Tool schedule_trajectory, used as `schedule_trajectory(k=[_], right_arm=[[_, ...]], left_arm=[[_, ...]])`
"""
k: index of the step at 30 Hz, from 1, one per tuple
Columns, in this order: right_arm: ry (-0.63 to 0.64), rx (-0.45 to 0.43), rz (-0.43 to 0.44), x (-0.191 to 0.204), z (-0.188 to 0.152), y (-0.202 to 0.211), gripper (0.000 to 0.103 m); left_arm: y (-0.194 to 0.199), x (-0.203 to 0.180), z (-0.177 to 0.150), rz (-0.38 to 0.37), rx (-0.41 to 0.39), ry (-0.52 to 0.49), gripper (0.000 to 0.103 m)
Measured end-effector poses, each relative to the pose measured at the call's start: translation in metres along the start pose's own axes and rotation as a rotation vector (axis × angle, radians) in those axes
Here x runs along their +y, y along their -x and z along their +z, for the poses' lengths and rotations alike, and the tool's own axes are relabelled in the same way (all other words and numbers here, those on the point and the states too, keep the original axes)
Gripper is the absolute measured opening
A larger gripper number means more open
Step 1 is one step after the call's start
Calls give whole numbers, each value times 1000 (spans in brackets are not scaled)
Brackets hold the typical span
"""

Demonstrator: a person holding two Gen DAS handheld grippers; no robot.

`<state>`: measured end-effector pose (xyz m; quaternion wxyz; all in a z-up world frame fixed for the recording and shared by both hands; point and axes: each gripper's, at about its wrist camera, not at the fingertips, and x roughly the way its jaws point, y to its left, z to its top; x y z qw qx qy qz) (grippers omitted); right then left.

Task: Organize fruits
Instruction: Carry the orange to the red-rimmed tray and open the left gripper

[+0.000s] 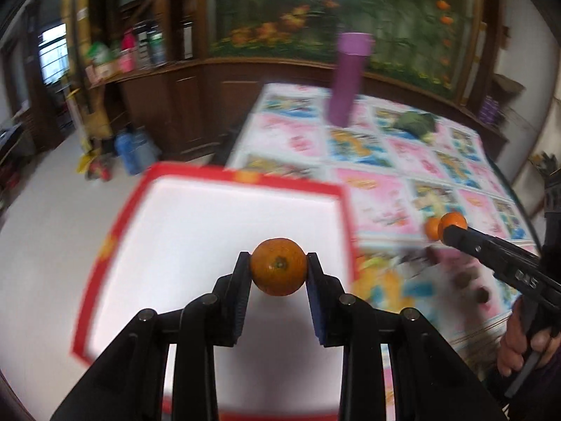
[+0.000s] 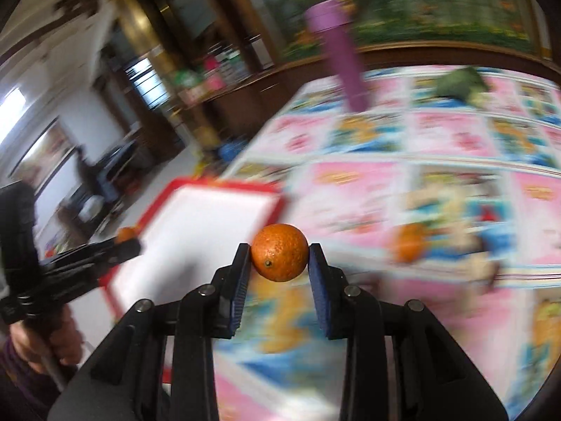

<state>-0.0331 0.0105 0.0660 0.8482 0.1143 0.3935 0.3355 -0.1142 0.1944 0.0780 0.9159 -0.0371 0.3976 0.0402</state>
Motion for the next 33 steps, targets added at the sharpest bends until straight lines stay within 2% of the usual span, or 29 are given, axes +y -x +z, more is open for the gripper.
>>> schedule_trajectory(k=[4, 9, 16, 27, 29, 31, 33], right_arm=[[78, 70, 62, 58, -13, -33, 35], [141, 144, 90, 101, -33, -58, 35], [163, 228, 22, 114, -46, -81, 35], [199, 245, -35, 124, -55, -96, 36], [216, 258, -57, 126, -55, -98, 38], [247, 277, -78, 130, -57, -100, 47], [268, 275, -95, 136, -61, -93, 52]], left_arm=[[-1, 34, -21, 54, 30, 41, 30], [-6, 61, -38, 73, 53, 91, 30], [-11, 83, -50, 121, 58, 122, 30], [-19, 101, -59, 142, 82, 160, 31], [-19, 101, -59, 159, 85, 160, 31], [-21, 99, -57, 167, 94, 156, 33], [-19, 98, -57, 170, 102, 161, 54]])
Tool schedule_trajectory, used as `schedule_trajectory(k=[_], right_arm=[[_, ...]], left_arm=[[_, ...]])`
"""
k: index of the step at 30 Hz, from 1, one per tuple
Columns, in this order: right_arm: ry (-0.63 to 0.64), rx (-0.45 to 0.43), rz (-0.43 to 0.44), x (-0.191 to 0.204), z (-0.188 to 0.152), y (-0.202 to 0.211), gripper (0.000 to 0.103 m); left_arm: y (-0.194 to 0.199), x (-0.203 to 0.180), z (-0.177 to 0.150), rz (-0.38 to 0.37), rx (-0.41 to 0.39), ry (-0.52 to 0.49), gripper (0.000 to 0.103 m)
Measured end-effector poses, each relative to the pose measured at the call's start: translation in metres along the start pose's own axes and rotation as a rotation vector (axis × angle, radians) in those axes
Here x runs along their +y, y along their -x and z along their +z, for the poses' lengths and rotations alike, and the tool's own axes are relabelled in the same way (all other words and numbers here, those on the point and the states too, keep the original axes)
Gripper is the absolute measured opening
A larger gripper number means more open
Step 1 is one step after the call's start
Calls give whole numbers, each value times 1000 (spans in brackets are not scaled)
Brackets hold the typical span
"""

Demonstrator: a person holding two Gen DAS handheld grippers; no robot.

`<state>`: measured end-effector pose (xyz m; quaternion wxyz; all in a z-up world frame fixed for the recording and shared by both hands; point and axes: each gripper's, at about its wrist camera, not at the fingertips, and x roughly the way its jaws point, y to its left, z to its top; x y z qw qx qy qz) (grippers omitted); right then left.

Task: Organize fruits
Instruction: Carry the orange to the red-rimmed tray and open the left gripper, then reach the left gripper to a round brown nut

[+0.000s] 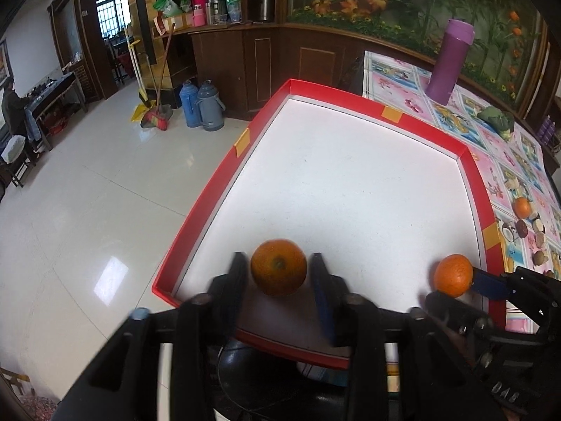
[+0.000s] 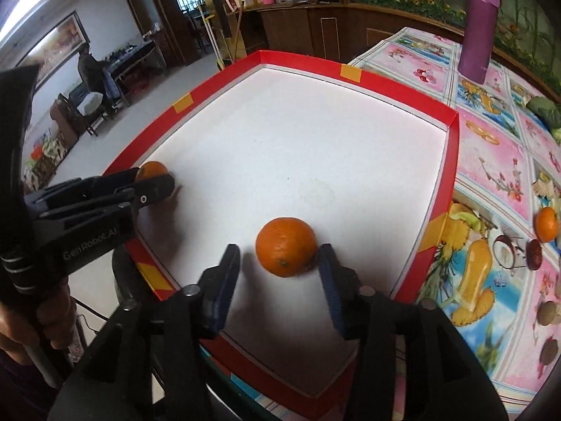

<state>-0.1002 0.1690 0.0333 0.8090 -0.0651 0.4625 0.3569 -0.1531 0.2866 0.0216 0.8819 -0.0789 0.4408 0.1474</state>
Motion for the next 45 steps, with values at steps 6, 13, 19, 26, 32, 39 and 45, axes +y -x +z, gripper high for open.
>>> schedule_trajectory(k=[6, 13, 19, 26, 32, 39, 45], right_arm=[[-29, -126, 26, -20, -4, 42, 57], [-151, -235, -44, -86, -41, 101, 63], [-266, -248, -190, -157, -104, 144, 63], [-394, -206, -230, -220, -144, 159, 63], [-375, -183, -204, -221, -132, 142, 54], [-355, -117, -234, -220, -117, 111, 26], [-408, -183, -191, -239, -120, 124, 26]], left_arm=[[19, -1, 2, 12, -36, 9, 58], [38, -43, 2, -33, -65, -68, 62], [49, -111, -9, -144, -63, -209, 62], [47, -183, -26, -240, -11, -349, 62], [52, -211, -38, -268, 9, -418, 62], [48, -222, -40, -263, 29, -439, 62], [39, -243, -35, -288, 41, -455, 62]])
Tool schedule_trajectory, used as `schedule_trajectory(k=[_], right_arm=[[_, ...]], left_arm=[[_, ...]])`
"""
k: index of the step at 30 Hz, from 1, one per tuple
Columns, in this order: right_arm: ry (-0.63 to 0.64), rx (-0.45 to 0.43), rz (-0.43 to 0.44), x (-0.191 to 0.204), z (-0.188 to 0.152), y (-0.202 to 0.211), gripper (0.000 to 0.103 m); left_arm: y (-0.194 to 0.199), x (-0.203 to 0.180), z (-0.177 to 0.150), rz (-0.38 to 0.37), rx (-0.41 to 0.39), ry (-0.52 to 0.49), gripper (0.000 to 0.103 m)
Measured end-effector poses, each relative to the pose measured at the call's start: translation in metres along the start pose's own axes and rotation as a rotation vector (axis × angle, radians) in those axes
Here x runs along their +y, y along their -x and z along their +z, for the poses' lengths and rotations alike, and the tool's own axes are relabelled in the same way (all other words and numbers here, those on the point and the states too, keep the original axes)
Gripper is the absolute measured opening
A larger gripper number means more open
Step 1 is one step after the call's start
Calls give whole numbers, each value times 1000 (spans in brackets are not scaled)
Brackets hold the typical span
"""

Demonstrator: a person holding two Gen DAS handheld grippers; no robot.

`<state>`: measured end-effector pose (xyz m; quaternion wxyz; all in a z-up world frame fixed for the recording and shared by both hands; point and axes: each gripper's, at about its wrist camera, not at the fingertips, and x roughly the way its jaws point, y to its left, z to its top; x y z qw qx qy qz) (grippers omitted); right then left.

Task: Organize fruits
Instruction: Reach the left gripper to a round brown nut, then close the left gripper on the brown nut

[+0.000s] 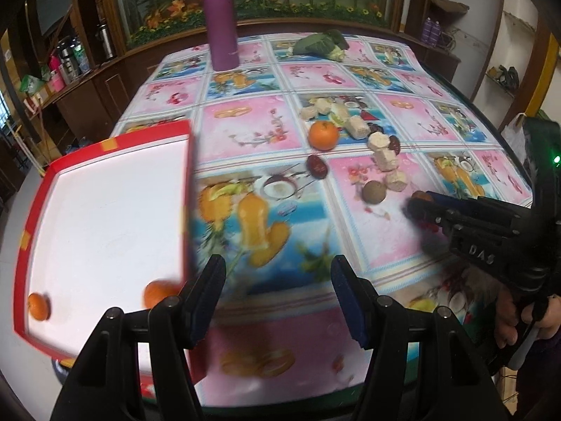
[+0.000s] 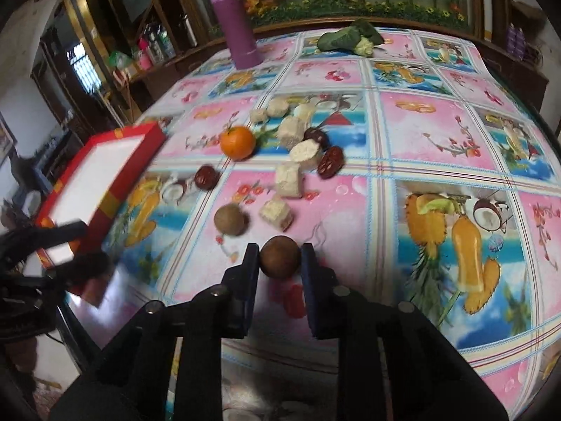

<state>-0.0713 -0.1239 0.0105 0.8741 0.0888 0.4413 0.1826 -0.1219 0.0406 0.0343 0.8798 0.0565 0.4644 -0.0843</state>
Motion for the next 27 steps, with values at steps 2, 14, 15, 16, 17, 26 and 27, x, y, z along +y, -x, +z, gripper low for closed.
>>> schedule_trajectory(k=[2, 14, 15, 16, 17, 26, 27], right_arm=[[-72, -49, 36, -19, 7, 7, 26], [-197, -144, 27, -49, 17, 16, 26], [-200, -142, 24, -50, 18, 15, 26], [-204, -136, 23, -51, 18, 14, 26], [-208, -133, 26, -52, 17, 13, 26], [-209, -129, 21, -52, 17, 11, 26], [-209, -128, 16, -52, 17, 11, 26]], left_arm=[[-7, -10, 6, -24, 5, -10, 62], [-56, -58, 41, -148, 64, -49, 53], [-60, -60, 42, -152, 69, -51, 49], [-62, -61, 44, -152, 75, -52, 46], [-65, -61, 45, -155, 80, -52, 41], [-71, -66, 47, -178, 73, -57, 33], [-71, -67, 48, -175, 69, -58, 31]])
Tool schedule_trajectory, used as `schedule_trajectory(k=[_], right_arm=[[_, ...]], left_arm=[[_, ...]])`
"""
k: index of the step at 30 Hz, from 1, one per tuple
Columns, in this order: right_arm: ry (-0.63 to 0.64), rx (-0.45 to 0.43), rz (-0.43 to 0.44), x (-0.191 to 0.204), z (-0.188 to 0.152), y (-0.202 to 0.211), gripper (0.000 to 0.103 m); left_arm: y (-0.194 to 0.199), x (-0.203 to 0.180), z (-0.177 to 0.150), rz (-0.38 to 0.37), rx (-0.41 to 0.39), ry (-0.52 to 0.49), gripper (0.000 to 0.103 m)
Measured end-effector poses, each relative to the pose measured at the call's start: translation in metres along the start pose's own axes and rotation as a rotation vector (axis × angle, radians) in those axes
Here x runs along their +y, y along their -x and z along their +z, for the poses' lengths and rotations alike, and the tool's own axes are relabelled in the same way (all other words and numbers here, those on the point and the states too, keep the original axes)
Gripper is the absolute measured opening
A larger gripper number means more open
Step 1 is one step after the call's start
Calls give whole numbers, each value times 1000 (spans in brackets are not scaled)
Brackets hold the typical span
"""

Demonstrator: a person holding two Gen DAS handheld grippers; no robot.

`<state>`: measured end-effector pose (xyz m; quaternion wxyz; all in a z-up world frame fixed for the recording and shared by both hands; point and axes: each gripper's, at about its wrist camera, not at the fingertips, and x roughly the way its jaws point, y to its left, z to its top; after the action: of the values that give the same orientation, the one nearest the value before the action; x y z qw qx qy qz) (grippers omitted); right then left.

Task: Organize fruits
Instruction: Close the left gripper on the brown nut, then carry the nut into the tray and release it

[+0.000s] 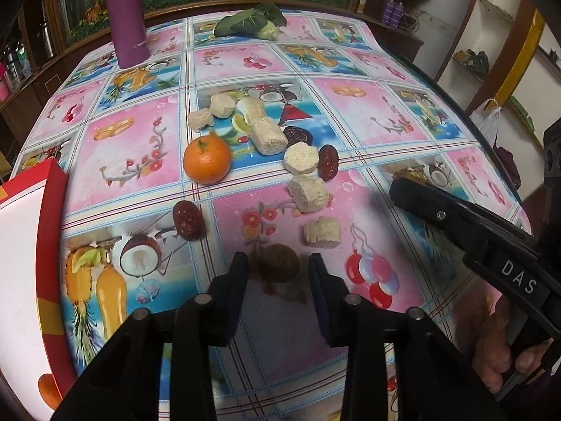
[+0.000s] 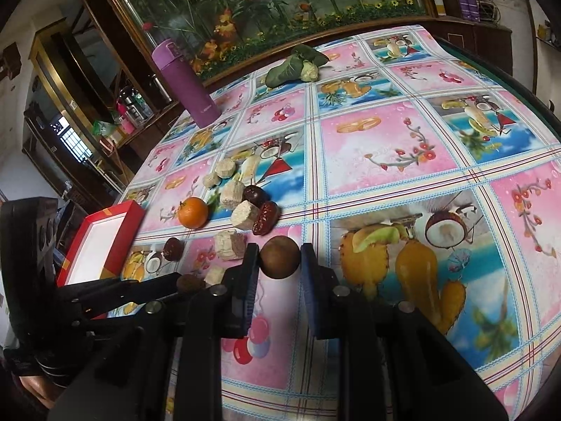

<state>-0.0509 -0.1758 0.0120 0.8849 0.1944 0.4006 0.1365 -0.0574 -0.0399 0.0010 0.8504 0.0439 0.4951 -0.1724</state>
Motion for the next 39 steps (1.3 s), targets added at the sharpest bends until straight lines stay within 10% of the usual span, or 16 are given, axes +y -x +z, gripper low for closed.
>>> schedule_trajectory(k=[10, 25, 39], right_arm=[[-5, -10, -7, -2, -1, 0, 26], [28, -99, -70, 14, -2, 14, 25], [248, 43, 170, 174, -7, -21, 26]], left_arm=[[7, 1, -3, 2, -33, 5, 22], [121, 81, -43, 188, -259, 154, 22], [183, 209, -94, 376, -359, 417, 22]])
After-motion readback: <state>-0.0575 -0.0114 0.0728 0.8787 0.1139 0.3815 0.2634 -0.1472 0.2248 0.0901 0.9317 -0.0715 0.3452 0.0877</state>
